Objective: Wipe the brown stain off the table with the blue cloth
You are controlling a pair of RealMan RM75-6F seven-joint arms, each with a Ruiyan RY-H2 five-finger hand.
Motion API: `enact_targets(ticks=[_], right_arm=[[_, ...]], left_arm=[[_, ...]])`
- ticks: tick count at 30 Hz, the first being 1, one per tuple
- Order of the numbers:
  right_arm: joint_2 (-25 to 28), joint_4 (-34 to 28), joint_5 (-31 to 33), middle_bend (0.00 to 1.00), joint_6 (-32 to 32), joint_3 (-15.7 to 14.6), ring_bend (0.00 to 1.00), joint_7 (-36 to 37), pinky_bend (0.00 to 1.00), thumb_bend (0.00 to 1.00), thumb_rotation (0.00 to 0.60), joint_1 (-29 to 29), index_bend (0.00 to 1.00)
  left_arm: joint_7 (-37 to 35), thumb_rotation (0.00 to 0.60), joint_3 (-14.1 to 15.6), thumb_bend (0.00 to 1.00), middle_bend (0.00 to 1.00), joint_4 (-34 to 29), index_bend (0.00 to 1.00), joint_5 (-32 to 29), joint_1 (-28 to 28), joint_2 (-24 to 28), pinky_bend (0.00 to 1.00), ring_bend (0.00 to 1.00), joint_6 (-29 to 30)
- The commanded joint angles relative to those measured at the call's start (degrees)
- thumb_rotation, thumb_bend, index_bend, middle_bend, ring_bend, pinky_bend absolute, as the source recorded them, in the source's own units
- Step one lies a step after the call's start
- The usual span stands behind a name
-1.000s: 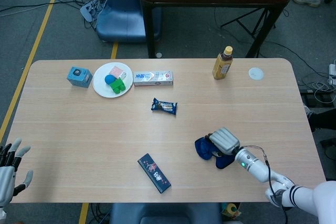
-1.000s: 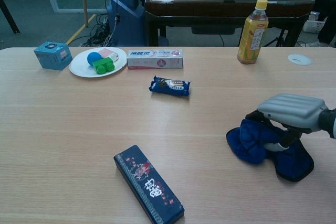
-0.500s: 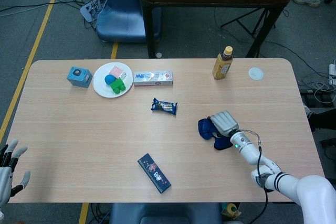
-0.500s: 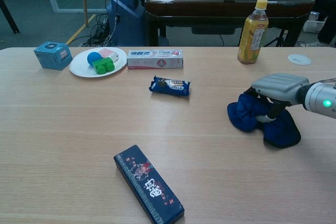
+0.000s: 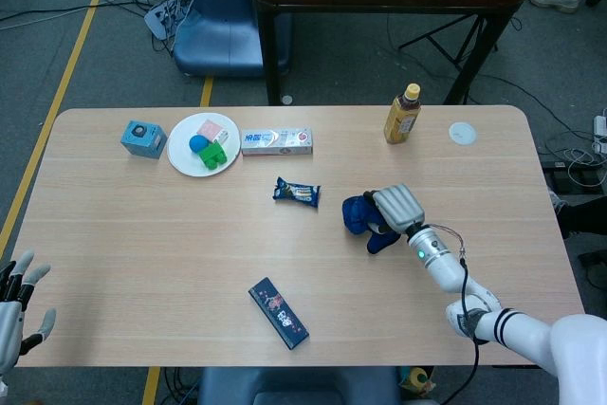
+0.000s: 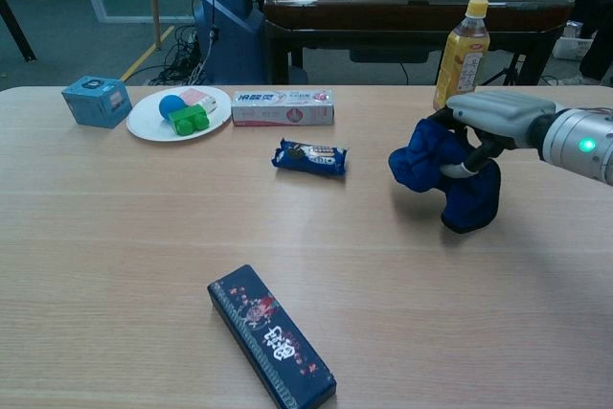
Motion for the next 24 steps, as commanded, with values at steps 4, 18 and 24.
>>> enact_targets(ticks=[4, 18, 24], right_arm=[[2.7, -4.1, 0.5, 0.55, 1.9, 0.8, 0.53, -2.0, 0.73, 0.60, 0.600, 0.0, 0.70], [6.8, -7.6, 10.0, 0.00, -0.1, 1.8, 0.00, -11.0, 0.10, 0.11, 0.600, -1.1, 0.00], [10.5, -12.1, 8.3, 0.00, 2.9, 1.5, 0.00, -9.5, 0.09, 0.07, 0.600, -2.7, 0.00]], left_arm=[[-0.1, 0.600, 0.0, 0.33, 0.00, 0.0, 0.19, -0.1, 0.1, 0.1, 0.00, 0.05, 0.1], [0.2, 0.600, -0.1, 0.34, 0.00, 0.1, 0.19, 0.0, -0.5, -0.3, 0.00, 0.05, -0.8], [0.3, 0.600, -0.2, 0.34, 0.00, 0.0, 0.19, 0.1, -0.7, -0.3, 0.00, 0.05, -0.9]])
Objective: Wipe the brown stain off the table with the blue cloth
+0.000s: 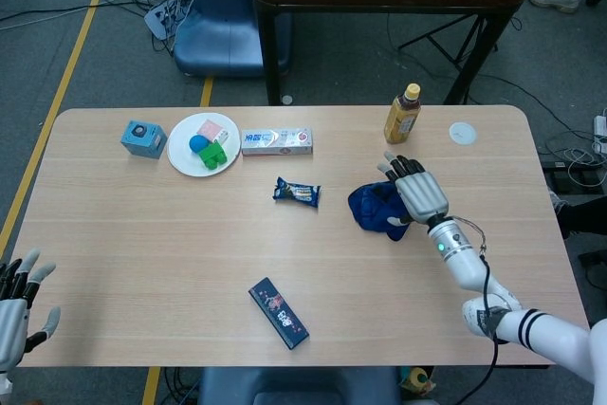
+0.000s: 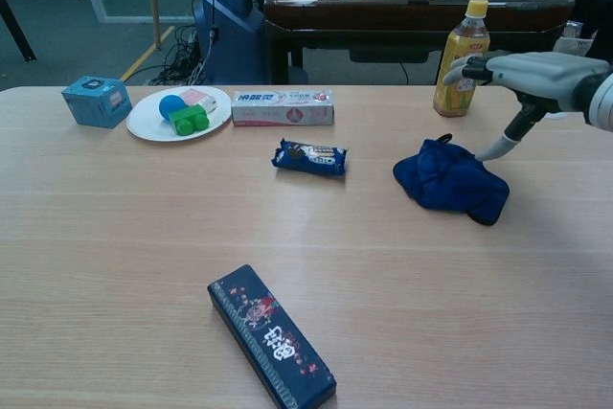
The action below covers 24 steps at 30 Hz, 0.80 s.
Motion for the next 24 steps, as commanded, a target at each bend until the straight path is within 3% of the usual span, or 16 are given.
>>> enact_targets(ticks=[1, 6, 10, 17, 24], right_arm=[[2.6, -2.7, -1.3, 0.00, 2.0, -0.3, 0.00, 0.7, 0.09, 0.07, 0.600, -1.2, 0.00], [6.7, -7.4, -3.4, 0.00, 6.8, -1.5, 0.00, 0.4, 0.09, 0.08, 0.600, -4.2, 0.00], [10.3, -11.1, -5.0, 0.08, 11.5, -3.0, 0.02, 0.7, 0.09, 0.16, 0.600, -7.7, 0.00], [17.7, -17.9, -7.7, 0.17, 19.6, -5.9, 0.09, 1.1, 0.12, 0.16, 0.600, -14.7, 0.04], [21.2, -20.5, -11.3, 0.20, 27.2, -9.2, 0.10, 3.5, 0.13, 0.16, 0.600, -21.6, 0.08]], left_arm=[[0.0, 0.600, 0.0, 0.34, 0.00, -0.1, 0.19, 0.0, -0.1, 0.0, 0.00, 0.05, 0.0], [-0.3, 0.600, -0.2, 0.33, 0.00, 0.0, 0.19, -0.1, 0.0, 0.2, 0.00, 0.05, 0.3], [-0.6, 0.600, -0.4, 0.33, 0.00, 0.3, 0.19, -0.2, -0.2, 0.2, 0.00, 0.05, 0.2], [-1.0, 0.600, -0.6, 0.33, 0.00, 0.6, 0.19, 0.3, -0.7, 0.0, 0.00, 0.05, 0.0], [-1.3, 0.600, -0.6, 0.34, 0.00, 1.3, 0.19, 0.7, -1.2, -0.5, 0.00, 0.05, -0.4]])
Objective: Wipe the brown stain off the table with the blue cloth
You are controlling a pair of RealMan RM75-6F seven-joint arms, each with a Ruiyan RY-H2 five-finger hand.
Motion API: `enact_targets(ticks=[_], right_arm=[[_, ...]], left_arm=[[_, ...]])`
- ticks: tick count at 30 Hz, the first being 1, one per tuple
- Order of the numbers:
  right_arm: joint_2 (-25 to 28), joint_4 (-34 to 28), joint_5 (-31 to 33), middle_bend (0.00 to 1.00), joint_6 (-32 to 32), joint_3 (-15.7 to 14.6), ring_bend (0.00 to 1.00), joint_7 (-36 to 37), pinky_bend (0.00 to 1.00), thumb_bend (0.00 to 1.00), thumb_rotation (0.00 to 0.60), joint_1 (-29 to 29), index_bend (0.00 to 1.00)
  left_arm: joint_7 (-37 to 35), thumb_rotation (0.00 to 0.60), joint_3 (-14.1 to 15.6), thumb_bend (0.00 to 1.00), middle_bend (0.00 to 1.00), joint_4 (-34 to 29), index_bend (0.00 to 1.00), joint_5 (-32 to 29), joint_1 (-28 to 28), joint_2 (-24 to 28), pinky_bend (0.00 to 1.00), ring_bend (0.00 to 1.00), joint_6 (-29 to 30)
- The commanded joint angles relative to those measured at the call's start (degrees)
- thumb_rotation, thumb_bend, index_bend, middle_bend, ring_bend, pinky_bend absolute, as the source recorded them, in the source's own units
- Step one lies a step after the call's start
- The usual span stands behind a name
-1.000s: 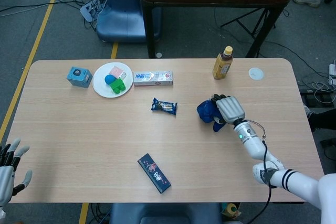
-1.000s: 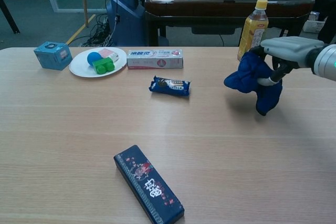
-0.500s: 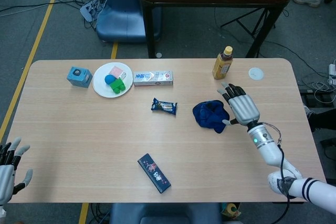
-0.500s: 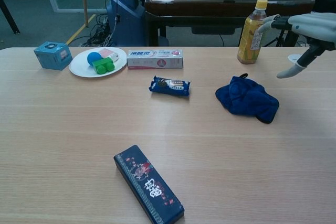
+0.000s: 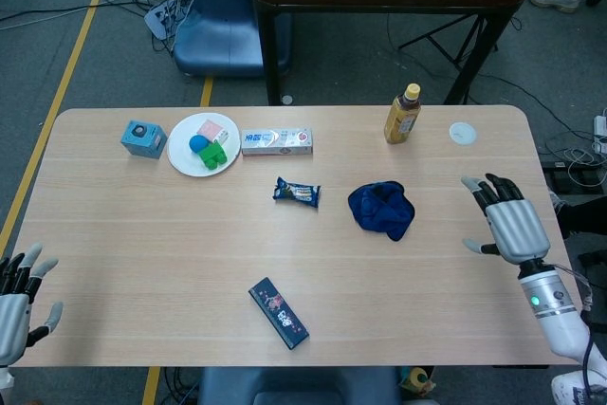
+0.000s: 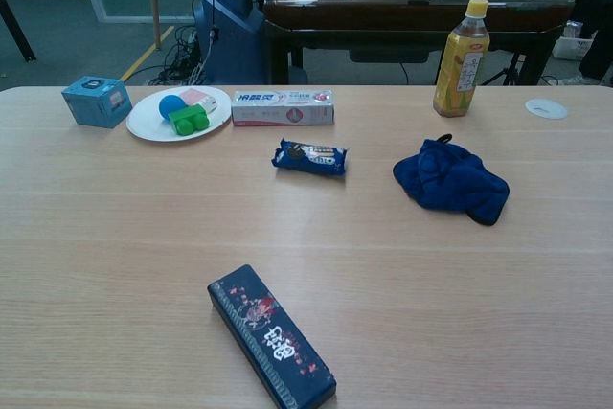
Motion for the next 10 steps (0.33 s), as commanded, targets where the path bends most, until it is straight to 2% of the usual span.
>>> enact_targets(ticks=[1, 10], right_arm=[[1.5, -1.4, -2.3, 0.20, 3.6, -2.0, 0.10, 1.8, 0.13, 0.16, 0.600, -3.4, 0.08], [1.2, -1.6, -7.6, 0.22, 11.0, -4.0, 0.12, 3.2, 0.13, 0.16, 0.600, -9.0, 0.09]], left_arm=[[0.1, 0.600, 0.0, 0.34, 0.00, 0.1, 0.19, 0.3, -0.2, -0.1, 0.00, 0.05, -0.2], [-0.2, 0.600, -0.1, 0.33, 0.00, -0.2, 0.19, 0.7, -0.9, -0.4, 0.00, 0.05, -0.5]])
